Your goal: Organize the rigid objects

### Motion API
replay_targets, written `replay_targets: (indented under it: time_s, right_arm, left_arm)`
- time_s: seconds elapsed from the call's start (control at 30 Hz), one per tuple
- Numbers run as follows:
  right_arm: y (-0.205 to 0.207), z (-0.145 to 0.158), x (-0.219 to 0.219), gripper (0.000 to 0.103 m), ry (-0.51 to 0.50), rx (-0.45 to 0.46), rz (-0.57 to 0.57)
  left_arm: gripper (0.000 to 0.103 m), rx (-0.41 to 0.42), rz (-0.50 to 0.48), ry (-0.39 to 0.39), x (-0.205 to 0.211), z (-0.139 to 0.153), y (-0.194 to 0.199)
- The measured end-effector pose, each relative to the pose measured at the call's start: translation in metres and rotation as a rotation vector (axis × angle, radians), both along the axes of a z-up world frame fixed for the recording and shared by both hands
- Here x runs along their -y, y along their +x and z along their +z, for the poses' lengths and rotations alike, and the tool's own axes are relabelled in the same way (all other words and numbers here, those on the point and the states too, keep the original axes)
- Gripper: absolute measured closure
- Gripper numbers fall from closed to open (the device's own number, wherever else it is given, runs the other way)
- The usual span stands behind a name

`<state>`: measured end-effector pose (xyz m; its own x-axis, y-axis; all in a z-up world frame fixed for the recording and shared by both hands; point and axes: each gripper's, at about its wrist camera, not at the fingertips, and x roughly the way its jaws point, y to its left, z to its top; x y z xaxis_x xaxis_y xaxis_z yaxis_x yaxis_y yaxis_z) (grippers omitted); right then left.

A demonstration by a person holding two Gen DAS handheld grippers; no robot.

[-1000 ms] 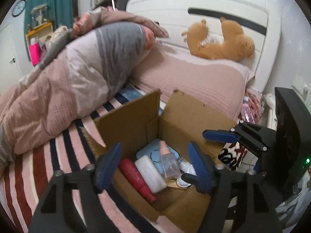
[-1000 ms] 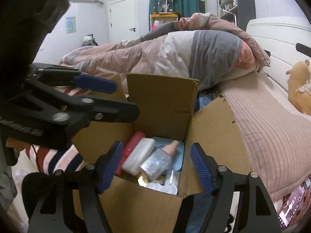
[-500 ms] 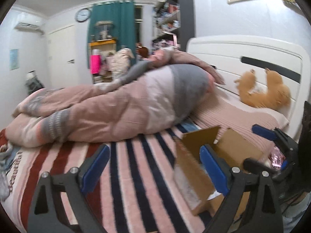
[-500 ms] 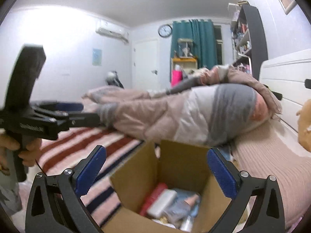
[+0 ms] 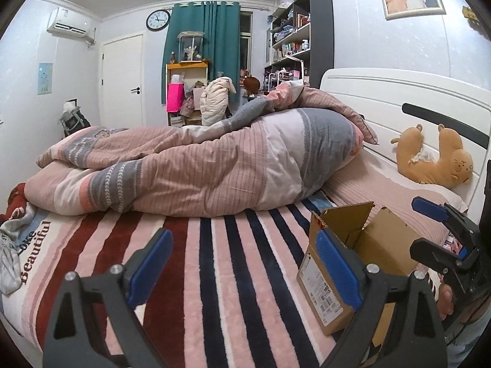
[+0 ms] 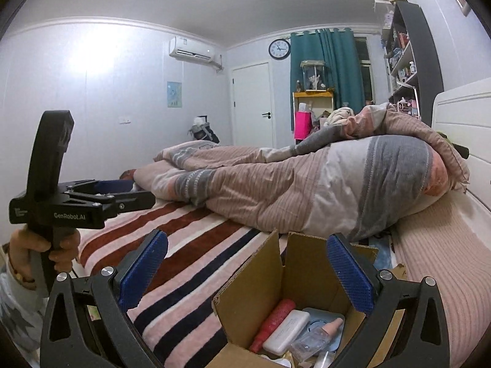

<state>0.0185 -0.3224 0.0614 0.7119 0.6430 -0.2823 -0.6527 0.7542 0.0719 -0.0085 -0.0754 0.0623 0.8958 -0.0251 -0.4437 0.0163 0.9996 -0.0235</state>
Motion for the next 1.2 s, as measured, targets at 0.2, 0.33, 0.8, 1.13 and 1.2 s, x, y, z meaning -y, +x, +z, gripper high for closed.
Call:
replay_targets:
  time_s: [0.2, 0.33, 0.8, 1.13, 1.2]
  right_arm:
    - [0.001, -0.001, 0.002, 0.000, 0.006, -0.007, -0.005]
    - [0.002, -0.001, 0.001, 0.000, -0.002, -0.006, -0.012]
    - [0.001, -0.003, 0.001, 0.000, 0.001, -0.012, -0.021]
    - [0.000, -0.003, 0.002, 0.000, -0.001, -0.015, -0.024]
    - [0.000, -0.004, 0.002, 0.000, 0.000, -0.014, -0.026]
  left_arm:
    - [0.010, 0.003, -0.001, -0.010, 0.000, 0.000, -0.001]
    - [0.010, 0.002, -0.002, -0.008, -0.001, 0.001, -0.001]
    - [0.010, 0.009, -0.011, 0.006, 0.004, 0.004, -0.003]
    - [0.010, 0.020, -0.021, 0.010, 0.010, 0.004, -0.006]
    - [0.010, 0.023, -0.022, 0.013, 0.011, 0.005, -0.007]
